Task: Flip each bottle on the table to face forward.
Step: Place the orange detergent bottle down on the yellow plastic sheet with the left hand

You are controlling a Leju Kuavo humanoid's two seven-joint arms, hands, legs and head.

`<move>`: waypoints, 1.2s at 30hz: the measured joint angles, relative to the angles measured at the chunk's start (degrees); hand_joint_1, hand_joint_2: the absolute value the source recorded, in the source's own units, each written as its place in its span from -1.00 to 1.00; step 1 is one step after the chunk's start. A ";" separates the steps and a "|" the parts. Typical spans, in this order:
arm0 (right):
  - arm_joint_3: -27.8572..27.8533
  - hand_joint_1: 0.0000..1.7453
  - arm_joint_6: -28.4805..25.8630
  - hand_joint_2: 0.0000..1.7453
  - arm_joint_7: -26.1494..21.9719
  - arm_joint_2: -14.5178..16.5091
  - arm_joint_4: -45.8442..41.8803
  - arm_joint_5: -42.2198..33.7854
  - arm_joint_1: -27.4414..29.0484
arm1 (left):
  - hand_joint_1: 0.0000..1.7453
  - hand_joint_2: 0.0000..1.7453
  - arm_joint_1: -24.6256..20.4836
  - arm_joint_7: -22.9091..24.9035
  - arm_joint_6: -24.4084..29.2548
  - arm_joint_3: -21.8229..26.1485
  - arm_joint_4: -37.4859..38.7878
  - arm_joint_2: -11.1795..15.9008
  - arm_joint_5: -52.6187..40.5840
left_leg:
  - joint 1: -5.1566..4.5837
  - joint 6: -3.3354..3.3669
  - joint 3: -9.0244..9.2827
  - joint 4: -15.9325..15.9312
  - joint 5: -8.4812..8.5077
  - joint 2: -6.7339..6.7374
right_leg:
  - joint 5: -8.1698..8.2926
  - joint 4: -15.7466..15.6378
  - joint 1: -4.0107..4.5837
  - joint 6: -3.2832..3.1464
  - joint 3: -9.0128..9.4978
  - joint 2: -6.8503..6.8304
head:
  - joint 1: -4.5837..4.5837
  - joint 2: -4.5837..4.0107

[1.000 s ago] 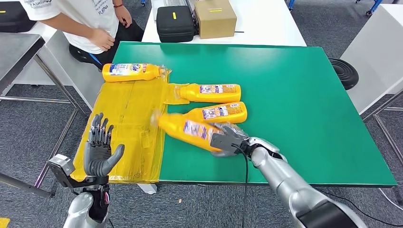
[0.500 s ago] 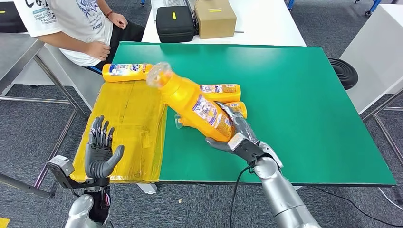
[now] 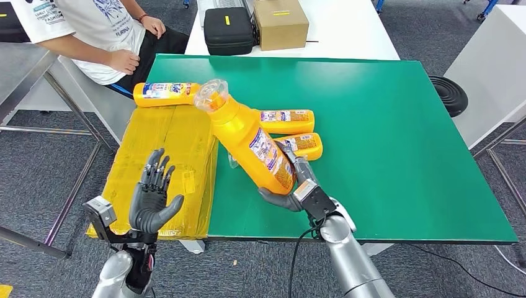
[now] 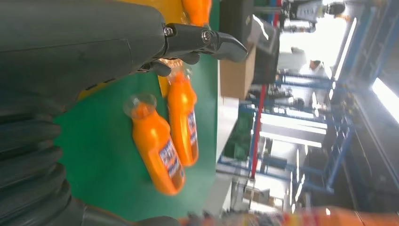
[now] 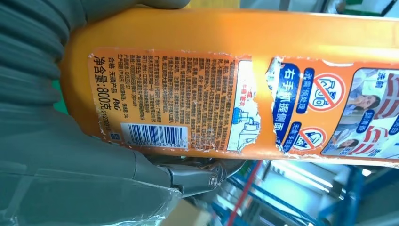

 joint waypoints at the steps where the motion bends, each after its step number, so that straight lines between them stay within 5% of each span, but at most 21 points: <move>1: 0.24 1.00 0.15 1.00 0.00 0.24 0.86 -0.08 -0.03 | -1.00 1.00 -0.21 0.04 -0.27 -0.51 -0.14 0.00 -0.15 | 0.00 0.00 0.00 0.00 0.00 0.00 | 0.00 0.00 0.00 0.00 0.00 0.00 | 0.00 0.00; 20: 4.96 1.00 1.64 1.00 -0.01 3.26 13.83 1.04 -2.78 | -1.00 1.00 -3.05 0.38 -2.58 -6.52 -0.74 0.09 -0.60 | 0.00 0.00 -0.01 0.00 0.00 0.00 | 0.00 0.01 0.00 0.00 0.00 0.00 | -0.01 0.00; 36: 11.25 1.00 -1.98 1.00 0.00 3.92 17.20 3.51 -4.81 | -1.00 1.00 -5.62 6.99 -0.24 -8.48 6.51 0.25 -0.09 | 0.00 0.00 -0.01 0.00 0.01 0.00 | 0.00 0.01 0.00 0.00 -0.01 0.00 | -0.01 0.00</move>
